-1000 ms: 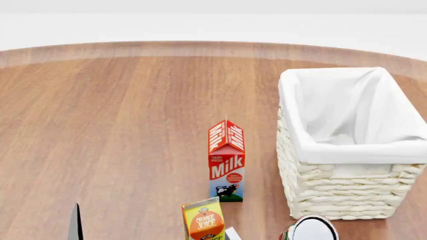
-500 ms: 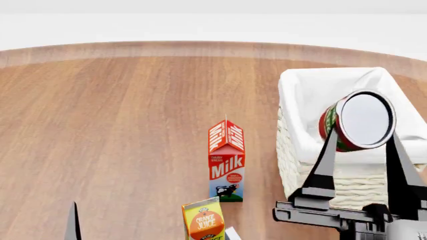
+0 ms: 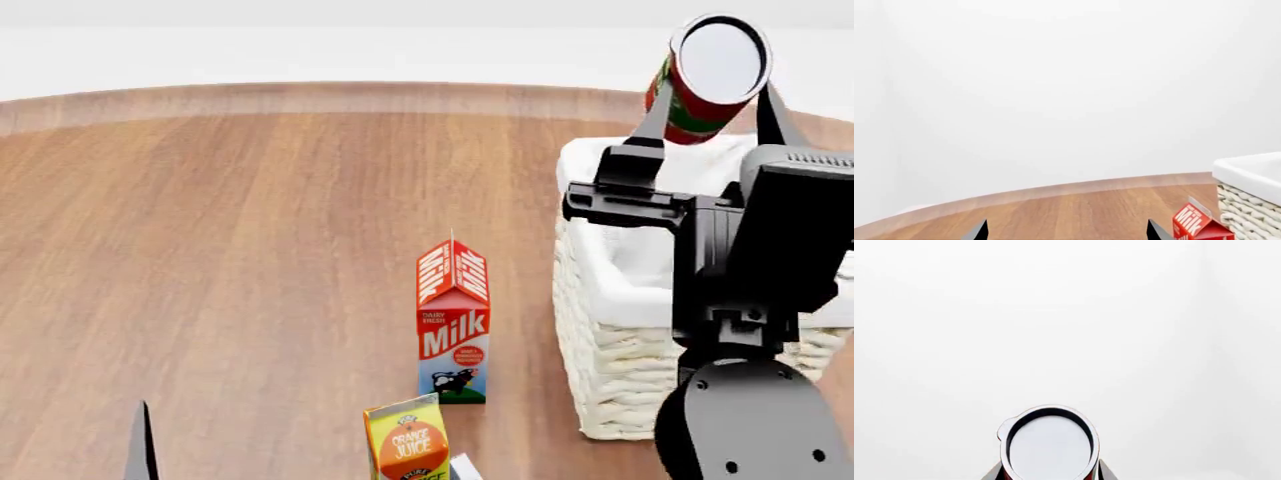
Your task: Pick up the tomato sauce, and put it in the basket.
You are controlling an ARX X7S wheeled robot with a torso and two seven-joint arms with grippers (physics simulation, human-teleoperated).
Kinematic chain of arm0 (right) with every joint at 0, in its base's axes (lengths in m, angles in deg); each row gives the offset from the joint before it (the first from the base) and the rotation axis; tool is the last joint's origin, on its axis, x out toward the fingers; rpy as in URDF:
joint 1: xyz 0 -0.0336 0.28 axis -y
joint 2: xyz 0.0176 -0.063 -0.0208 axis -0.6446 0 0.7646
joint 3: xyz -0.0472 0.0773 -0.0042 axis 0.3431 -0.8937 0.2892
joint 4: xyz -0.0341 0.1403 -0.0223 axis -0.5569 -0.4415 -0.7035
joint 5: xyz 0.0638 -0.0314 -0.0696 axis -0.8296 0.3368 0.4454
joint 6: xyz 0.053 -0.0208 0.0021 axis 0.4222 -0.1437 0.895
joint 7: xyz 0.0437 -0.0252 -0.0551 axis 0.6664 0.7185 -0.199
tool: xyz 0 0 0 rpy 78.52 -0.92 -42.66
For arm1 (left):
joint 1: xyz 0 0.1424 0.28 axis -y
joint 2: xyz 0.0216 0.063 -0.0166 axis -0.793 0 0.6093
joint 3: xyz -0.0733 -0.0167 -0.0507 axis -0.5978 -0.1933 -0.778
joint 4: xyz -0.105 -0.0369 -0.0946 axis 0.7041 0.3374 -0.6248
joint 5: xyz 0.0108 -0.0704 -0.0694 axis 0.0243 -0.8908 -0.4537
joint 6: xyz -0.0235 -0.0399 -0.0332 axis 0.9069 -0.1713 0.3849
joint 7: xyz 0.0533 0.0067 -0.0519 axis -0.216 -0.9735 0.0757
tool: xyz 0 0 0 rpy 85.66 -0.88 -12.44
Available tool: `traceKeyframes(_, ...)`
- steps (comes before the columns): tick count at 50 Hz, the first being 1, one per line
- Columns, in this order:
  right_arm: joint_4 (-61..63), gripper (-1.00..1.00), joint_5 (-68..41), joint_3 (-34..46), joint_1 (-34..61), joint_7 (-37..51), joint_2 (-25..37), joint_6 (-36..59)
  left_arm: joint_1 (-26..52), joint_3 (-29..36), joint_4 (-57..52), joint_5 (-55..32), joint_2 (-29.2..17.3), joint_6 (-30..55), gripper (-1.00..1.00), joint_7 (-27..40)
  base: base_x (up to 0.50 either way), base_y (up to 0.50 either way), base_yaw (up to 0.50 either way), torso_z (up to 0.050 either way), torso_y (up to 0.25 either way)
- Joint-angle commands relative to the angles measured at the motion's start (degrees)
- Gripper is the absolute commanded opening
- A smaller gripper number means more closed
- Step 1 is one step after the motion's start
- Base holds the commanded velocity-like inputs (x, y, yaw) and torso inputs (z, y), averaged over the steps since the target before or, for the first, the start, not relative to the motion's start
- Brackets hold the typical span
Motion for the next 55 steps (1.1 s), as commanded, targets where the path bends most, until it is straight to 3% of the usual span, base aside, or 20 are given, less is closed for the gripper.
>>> traceKeyframes(1,-21.99,-1.00,4.65,2.65,14.46,-3.20,-2.58,-2.96,0.12,-0.14,0.11,-0.37,-0.27,-0.01,1.00,0.33,0.00,0.00,0.00,0.000,0.000)
traceKeyframes(13,-50.37,-1.00,5.99,3.45,27.30,-9.05,-6.44,-12.92,0.32,0.02,0.86,-0.68,-0.41,-0.66,1.00,0.49,0.00,0.00,0.00,0.000,0.001)
traceKeyframes(20,-78.52,-1.00,8.94,4.31,39.29,-10.71,-10.02,-25.63,0.39,0.21,1.01,-0.78,-0.55,-1.01,1.00,0.54,0.00,0.00,0.00,0.000,0.000)
traceKeyframes(31,-79.38,-1.00,14.82,1.91,39.74,-9.24,-10.34,-20.67,0.38,0.28,0.66,-1.08,-0.73,-0.73,1.00,0.85,0.00,0.00,0.00,0.000,0.000)
traceKeyframes(40,-79.39,-1.00,17.52,-2.96,38.55,-7.53,-10.14,-10.98,0.28,0.04,0.17,-2.19,-0.88,-0.73,1.00,0.79,0.00,0.00,0.00,0.000,0.001)
traceKeyframes(55,-79.39,-1.00,19.69,-8.42,34.01,-8.09,-10.37,-8.61,0.46,0.71,0.70,-1.89,-1.00,-0.78,1.00,1.09,0.00,0.00,0.00,0.000,0.000)
